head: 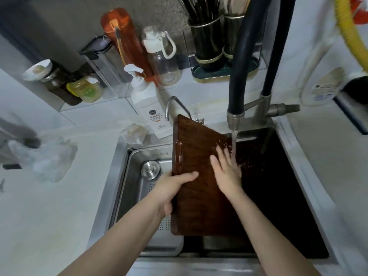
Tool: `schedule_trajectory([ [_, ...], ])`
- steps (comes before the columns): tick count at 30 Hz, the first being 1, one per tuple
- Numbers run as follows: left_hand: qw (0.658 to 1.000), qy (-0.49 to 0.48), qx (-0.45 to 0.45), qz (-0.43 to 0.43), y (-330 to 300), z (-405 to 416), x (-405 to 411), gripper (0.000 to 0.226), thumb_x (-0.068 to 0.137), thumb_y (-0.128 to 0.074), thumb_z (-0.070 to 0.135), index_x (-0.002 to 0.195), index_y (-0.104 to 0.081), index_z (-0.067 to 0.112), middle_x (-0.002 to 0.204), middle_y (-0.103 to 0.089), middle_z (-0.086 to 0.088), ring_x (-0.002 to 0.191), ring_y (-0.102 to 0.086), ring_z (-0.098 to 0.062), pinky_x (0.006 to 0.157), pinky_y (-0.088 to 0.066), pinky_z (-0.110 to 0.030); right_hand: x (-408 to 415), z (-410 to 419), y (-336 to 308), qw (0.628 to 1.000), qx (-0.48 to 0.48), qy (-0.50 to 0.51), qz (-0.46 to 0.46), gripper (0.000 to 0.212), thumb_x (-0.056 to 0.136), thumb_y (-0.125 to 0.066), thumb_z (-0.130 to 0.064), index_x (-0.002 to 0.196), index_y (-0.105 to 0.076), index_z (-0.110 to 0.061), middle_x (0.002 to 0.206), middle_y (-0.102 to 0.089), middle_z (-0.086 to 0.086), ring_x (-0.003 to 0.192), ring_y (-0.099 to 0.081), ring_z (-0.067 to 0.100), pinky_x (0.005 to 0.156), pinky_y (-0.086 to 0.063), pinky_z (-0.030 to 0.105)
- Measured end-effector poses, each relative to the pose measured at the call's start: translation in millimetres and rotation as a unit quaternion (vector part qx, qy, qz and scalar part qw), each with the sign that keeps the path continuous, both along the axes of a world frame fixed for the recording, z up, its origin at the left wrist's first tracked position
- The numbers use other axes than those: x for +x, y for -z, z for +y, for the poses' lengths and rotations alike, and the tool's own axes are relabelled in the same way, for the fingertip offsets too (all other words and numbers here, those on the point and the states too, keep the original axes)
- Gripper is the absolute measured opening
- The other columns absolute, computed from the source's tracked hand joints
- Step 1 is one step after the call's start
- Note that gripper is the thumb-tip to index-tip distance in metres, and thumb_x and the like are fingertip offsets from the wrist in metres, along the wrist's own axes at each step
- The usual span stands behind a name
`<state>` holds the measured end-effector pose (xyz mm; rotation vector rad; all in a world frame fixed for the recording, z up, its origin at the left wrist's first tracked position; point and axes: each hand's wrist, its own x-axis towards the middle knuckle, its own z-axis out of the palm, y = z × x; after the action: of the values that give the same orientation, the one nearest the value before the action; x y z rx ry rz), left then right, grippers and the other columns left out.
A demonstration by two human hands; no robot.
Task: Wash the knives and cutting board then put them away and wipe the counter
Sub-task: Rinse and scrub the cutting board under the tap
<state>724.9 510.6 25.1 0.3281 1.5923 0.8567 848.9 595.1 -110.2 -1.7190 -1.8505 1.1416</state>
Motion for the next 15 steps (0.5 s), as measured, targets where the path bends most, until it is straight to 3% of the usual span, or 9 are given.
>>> schedule_trajectory([
  [3, 0.999, 0.041, 0.001, 0.017, -3, 1, 2, 0.032, 0.075, -0.073, 0.006, 0.107, -0.067, 0.009, 0.099, -0.074, -0.015, 0.092, -0.070, -0.030, 0.076, -0.056, -0.036, 4, 8, -5, 0.998, 0.044, -0.015, 0.052, 0.049, 0.099, -0.022, -0.048, 0.147, -0.021, -0.038, 0.157, -0.014, -0.009, 0.146, -0.006, 0.016, 0.118, -0.004, 0.046],
  [5, 0.998, 0.046, 0.007, 0.033, -5, 0, 4, 0.032, 0.076, -0.070, 0.000, 0.107, -0.065, 0.008, 0.098, -0.073, -0.016, 0.093, -0.069, -0.032, 0.077, -0.056, -0.037, 27, 12, 18, 0.998, -0.022, 0.043, 0.033, 0.050, 0.099, -0.021, -0.047, 0.148, -0.021, -0.033, 0.158, -0.016, 0.000, 0.146, -0.010, 0.021, 0.118, -0.007, 0.044],
  [7, 0.998, 0.041, 0.015, 0.045, -9, -3, 8, 0.033, 0.075, -0.069, -0.004, 0.106, -0.065, 0.006, 0.096, -0.073, -0.017, 0.091, -0.069, -0.033, 0.077, -0.055, -0.038, 51, 6, 37, 0.982, -0.148, 0.115, 0.005, 0.055, 0.097, -0.016, -0.054, 0.149, -0.016, -0.035, 0.159, -0.012, 0.001, 0.146, -0.009, 0.026, 0.117, -0.007, 0.047],
  [9, 0.998, 0.036, 0.027, 0.049, -13, -9, 17, 0.032, 0.073, -0.068, -0.006, 0.103, -0.066, 0.005, 0.093, -0.074, -0.016, 0.086, -0.070, -0.032, 0.071, -0.056, -0.036, 64, -4, 45, 0.966, -0.214, 0.144, 0.000, 0.058, 0.095, -0.013, -0.059, 0.149, -0.013, -0.037, 0.159, -0.011, 0.001, 0.145, -0.010, 0.028, 0.115, -0.007, 0.052],
  [11, 0.998, 0.026, 0.035, 0.047, -17, -15, 26, 0.032, 0.071, -0.067, -0.010, 0.101, -0.066, 0.002, 0.086, -0.075, -0.016, 0.076, -0.072, -0.029, 0.062, -0.056, -0.032, 69, -11, 46, 0.965, -0.221, 0.142, 0.009, 0.058, 0.096, -0.015, -0.057, 0.149, -0.016, -0.034, 0.158, -0.014, 0.003, 0.145, -0.014, 0.027, 0.115, -0.010, 0.053],
  [15, 0.998, 0.002, 0.045, 0.037, -32, -24, 42, 0.025, 0.071, -0.060, -0.016, 0.092, -0.064, -0.001, 0.066, -0.072, -0.015, 0.052, -0.069, -0.025, 0.044, -0.054, -0.027, 81, -18, 42, 0.958, -0.242, 0.130, 0.080, 0.059, 0.096, -0.028, -0.055, 0.148, -0.024, -0.027, 0.156, -0.024, 0.005, 0.142, -0.025, 0.027, 0.116, -0.020, 0.046],
])
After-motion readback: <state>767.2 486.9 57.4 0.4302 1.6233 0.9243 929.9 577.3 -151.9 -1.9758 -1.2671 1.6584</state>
